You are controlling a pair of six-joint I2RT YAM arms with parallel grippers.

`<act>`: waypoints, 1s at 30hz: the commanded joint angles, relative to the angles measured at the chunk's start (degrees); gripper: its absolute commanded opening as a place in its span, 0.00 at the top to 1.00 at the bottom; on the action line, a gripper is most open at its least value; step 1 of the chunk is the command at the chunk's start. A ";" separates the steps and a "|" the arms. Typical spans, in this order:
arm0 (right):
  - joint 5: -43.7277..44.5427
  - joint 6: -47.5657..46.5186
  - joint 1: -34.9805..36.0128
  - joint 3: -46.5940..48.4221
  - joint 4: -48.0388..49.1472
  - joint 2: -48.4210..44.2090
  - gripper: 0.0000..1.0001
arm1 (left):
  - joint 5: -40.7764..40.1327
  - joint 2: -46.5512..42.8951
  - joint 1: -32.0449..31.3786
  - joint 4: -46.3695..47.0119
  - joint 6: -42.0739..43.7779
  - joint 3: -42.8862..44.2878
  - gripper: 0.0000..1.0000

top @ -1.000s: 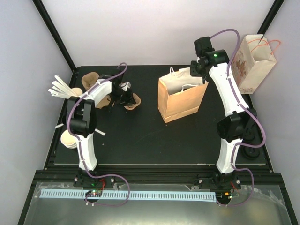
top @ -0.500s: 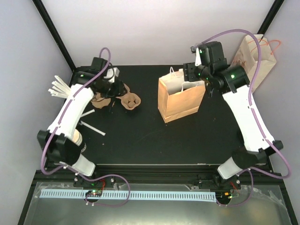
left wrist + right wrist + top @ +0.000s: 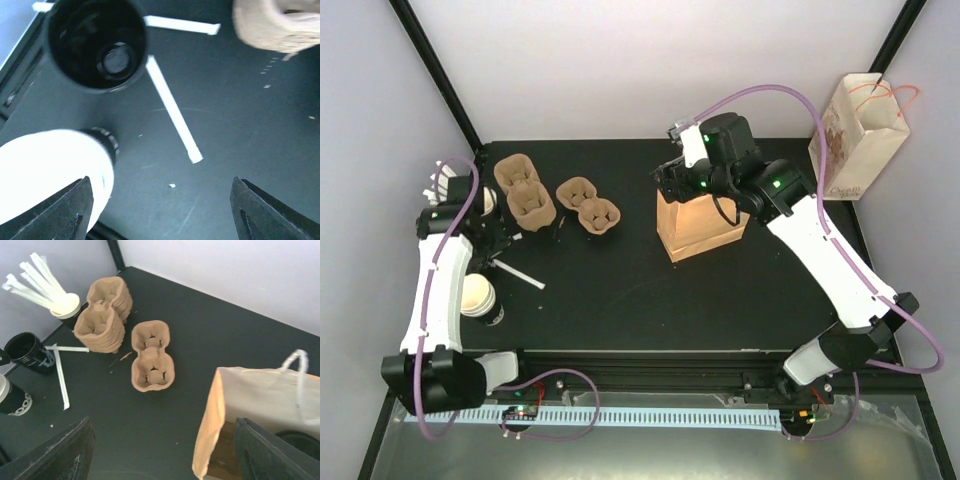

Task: Pack the takeout coffee

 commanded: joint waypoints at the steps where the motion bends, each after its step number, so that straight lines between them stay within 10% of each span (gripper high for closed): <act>1: -4.06 -1.24 0.85 0.41 1.38 0.29 0.22 | -3.46 -4.55 3.73 -4.14 -4.84 -3.85 0.22; 12: -7.09 -1.14 0.97 1.44 -4.92 2.84 0.21 | -3.77 -12.67 5.37 -0.24 -10.54 -14.94 0.26; 30: -7.23 -1.33 2.98 6.32 -11.18 6.87 0.20 | -4.98 -12.07 6.47 3.02 -10.62 -14.41 0.70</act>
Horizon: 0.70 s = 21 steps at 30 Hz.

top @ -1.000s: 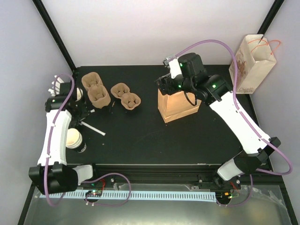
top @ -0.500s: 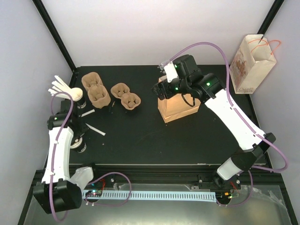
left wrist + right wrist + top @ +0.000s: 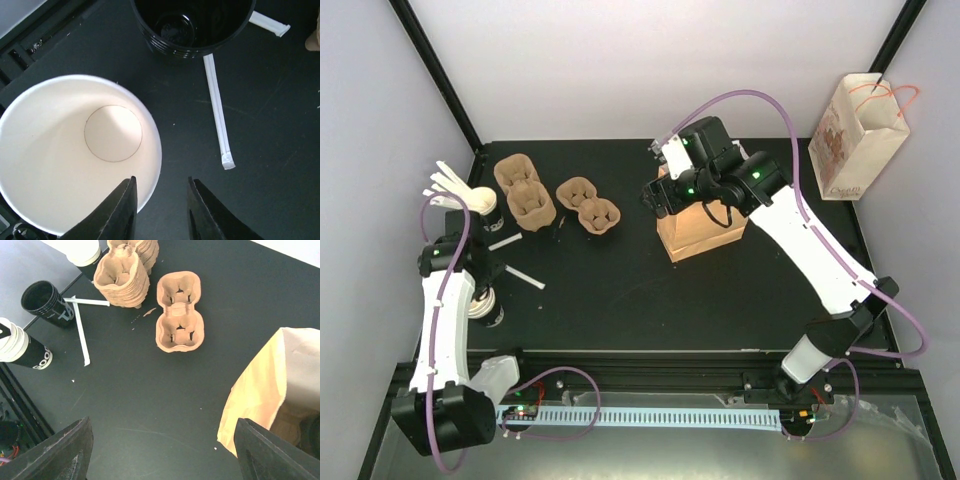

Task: Pack the takeout coffee

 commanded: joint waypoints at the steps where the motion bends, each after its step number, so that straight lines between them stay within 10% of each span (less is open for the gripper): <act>1: -0.06 -0.30 1.44 2.32 -2.18 1.33 0.20 | -1.58 1.77 0.53 0.55 0.47 2.46 0.71; 10: -0.24 -0.41 2.55 4.35 -3.59 3.28 0.19 | -3.27 5.97 1.72 1.55 2.41 4.34 0.64; 21: -0.07 -1.03 3.26 6.26 -5.17 5.78 0.18 | -1.24 9.23 3.86 1.31 3.11 4.99 0.84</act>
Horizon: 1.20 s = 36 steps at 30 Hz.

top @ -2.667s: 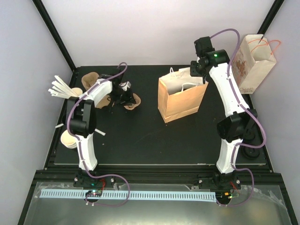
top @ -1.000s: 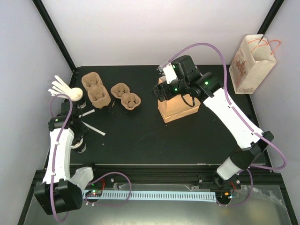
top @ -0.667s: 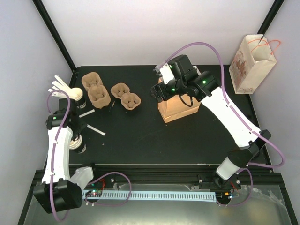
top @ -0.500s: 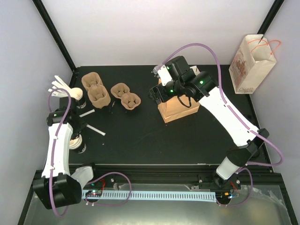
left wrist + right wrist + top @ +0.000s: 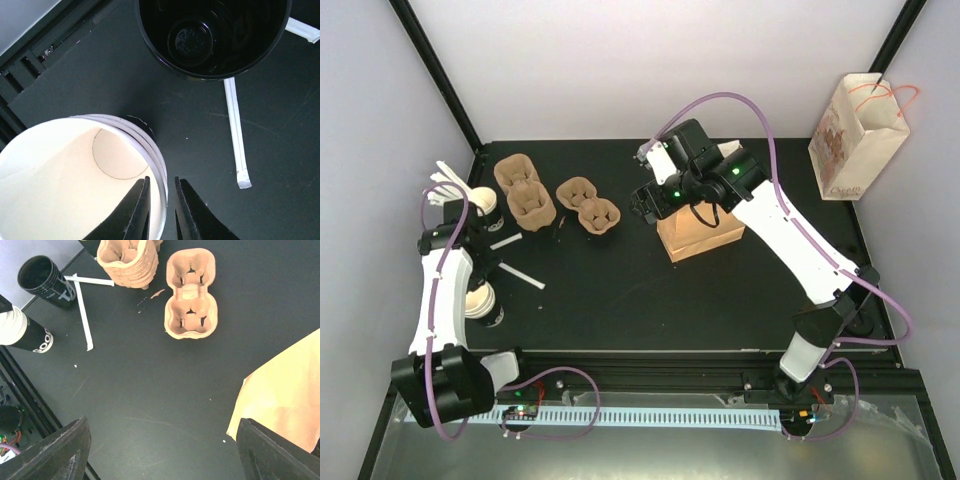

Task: Pack the takeout coffee

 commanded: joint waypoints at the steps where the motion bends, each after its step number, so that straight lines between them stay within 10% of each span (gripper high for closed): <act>1: -0.09 -0.81 0.46 1.54 -1.23 0.70 0.17 | 0.76 0.28 1.30 0.20 0.70 2.13 0.84; 4: -0.25 -0.86 0.56 1.55 -1.24 0.98 0.17 | 0.77 0.61 1.35 -0.56 1.50 3.54 0.98; 36: -1.83 -0.96 0.56 1.59 -1.18 2.08 0.17 | -6.11 -0.81 -2.05 -8.96 1.67 13.54 0.98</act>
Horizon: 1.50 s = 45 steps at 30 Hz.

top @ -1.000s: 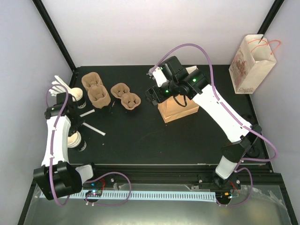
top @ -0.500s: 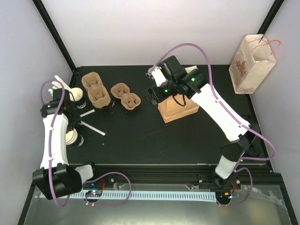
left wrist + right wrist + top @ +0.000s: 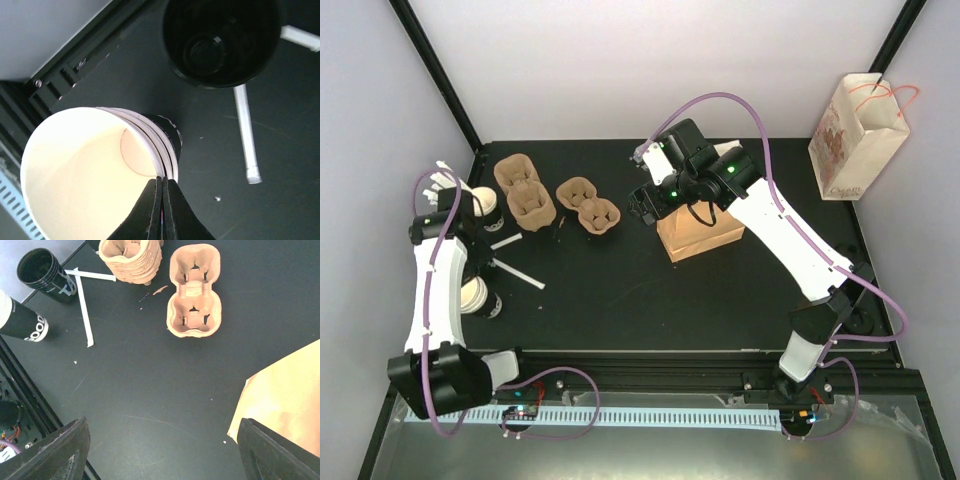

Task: Pack the takeout coffee

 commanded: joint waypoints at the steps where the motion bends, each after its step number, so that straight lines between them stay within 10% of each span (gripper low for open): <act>1: -1.44 0.33 0.44 0.35 -0.16 0.19 0.17 | -5.20 -5.07 -2.22 0.38 1.98 4.16 0.98; 9: -2.12 0.72 0.44 0.10 0.02 0.58 0.17 | -7.44 -1.83 -2.24 -1.78 -0.05 -0.27 0.98; 14: -1.98 0.64 0.44 -0.16 -0.03 0.19 0.17 | 7.63 -2.35 3.36 3.36 2.04 -6.30 0.98; 35: -2.59 1.10 0.43 0.95 -0.16 1.35 0.16 | -1.12 -3.86 -0.74 2.23 3.37 -2.51 0.95; 38: -2.40 1.14 0.47 0.98 -0.39 1.24 0.16 | -0.48 -2.88 -0.51 2.28 3.91 -2.84 0.84; 42: -2.31 1.18 0.53 0.92 -0.81 1.15 0.16 | 0.15 -3.25 -0.41 3.24 3.75 -2.47 0.41; 45: -2.23 1.29 0.57 0.90 -0.95 1.17 0.16 | 0.77 -3.87 -0.28 4.21 3.72 -2.79 0.33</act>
